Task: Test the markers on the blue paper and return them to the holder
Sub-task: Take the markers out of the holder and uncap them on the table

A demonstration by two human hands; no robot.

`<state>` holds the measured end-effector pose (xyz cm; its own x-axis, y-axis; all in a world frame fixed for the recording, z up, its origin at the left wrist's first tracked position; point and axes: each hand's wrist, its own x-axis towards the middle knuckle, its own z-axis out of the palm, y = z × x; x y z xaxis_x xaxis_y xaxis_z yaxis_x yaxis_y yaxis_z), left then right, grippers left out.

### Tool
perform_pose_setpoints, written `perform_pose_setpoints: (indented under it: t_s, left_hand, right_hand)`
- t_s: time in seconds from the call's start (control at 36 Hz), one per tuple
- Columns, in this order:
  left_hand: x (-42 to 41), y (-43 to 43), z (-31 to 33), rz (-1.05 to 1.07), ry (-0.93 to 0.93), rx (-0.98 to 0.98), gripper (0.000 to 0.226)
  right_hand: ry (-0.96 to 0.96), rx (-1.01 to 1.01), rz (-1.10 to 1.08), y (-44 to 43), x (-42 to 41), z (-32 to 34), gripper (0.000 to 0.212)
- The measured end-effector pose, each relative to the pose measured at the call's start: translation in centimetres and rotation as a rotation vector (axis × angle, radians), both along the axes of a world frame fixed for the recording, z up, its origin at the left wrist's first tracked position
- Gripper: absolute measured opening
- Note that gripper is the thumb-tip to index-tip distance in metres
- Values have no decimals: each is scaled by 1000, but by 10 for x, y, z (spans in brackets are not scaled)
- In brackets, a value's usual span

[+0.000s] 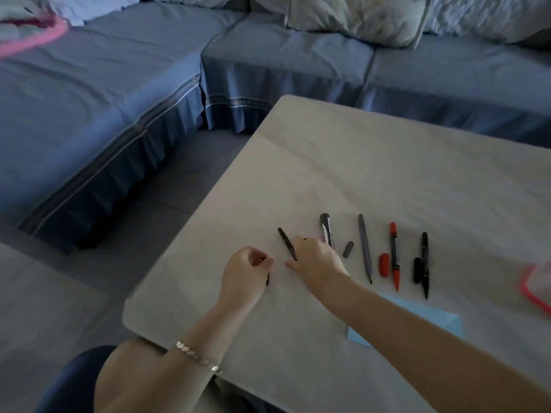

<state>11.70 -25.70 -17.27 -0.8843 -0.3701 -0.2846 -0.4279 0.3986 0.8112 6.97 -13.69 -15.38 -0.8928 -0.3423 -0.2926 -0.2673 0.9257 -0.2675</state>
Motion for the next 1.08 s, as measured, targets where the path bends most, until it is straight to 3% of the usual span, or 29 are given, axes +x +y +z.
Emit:
perform_pose_setpoints:
  t_s: [0.14, 0.33, 0.58, 0.64, 0.75, 0.86, 1.0, 1.08]
  left_hand:
    - [-9, 12, 3, -112, -40, -166, 36]
    - [-14, 31, 1, -116, 33, -212, 23]
    - [-16, 33, -4, -194, 95, -290, 24]
    - [-16, 37, -4, -220, 95, -363, 19]
    - [-14, 59, 8, -228, 174, -558, 29]
    - [-16, 98, 23, -443, 342, -543, 21]
    - [-10, 153, 28, -801, 337, -473, 17]
    - [-6, 174, 28, -899, 320, -492, 19]
  right_hand:
    - [68, -164, -91, 26, 9, 9, 29]
    - [108, -354, -241, 84, 29, 24, 28]
    - [111, -317, -428, 157, 53, 21, 20]
    - [110, -304, -464, 175, 58, 22, 23]
    - [131, -291, -559, 218, 64, 26, 23]
    - [294, -273, -684, 262, 70, 40, 23]
    - [632, -245, -894, 319, 69, 70, 29]
    - [620, -215, -1004, 345, 65, 79, 43]
